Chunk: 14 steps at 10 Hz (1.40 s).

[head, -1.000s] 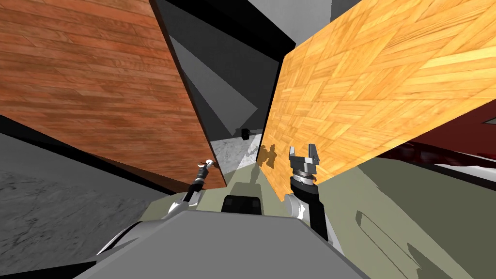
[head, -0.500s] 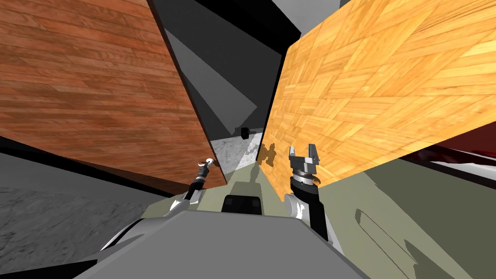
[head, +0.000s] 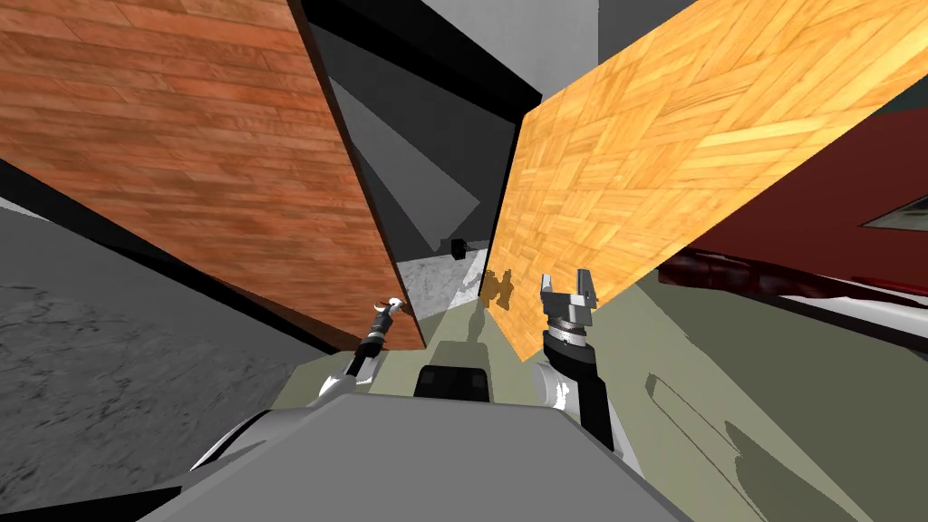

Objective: Pull the door open

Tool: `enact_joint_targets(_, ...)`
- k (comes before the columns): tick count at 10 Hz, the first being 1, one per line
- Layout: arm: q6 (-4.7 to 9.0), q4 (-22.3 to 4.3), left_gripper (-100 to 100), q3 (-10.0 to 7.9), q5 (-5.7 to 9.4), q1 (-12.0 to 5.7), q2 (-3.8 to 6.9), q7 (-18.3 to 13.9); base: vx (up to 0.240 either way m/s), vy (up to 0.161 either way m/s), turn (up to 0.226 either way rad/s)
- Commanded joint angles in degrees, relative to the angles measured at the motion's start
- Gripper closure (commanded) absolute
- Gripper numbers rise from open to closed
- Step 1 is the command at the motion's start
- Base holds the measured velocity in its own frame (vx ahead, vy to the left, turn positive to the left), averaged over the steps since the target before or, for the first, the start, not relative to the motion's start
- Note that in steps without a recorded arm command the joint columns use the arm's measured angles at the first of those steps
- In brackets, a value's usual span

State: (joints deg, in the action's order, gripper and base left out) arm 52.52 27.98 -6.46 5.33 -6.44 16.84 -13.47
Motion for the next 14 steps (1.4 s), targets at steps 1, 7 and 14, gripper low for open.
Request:
enact_joint_targets(1, 0.17, -0.5, 100, -0.43, 0.23, -0.19, 0.62, -0.1, -0.274, 0.022, 0.005)
enact_joint_targets(7, 0.21, -0.5, 100, -0.45, 0.22, -0.26, 0.6, -0.1, -0.225, 0.022, 0.003)
enact_joint_targets(14, 0.28, -0.6, 100, -0.5, 0.21, -0.45, 0.57, 0.0, -0.214, 0.042, -0.003)
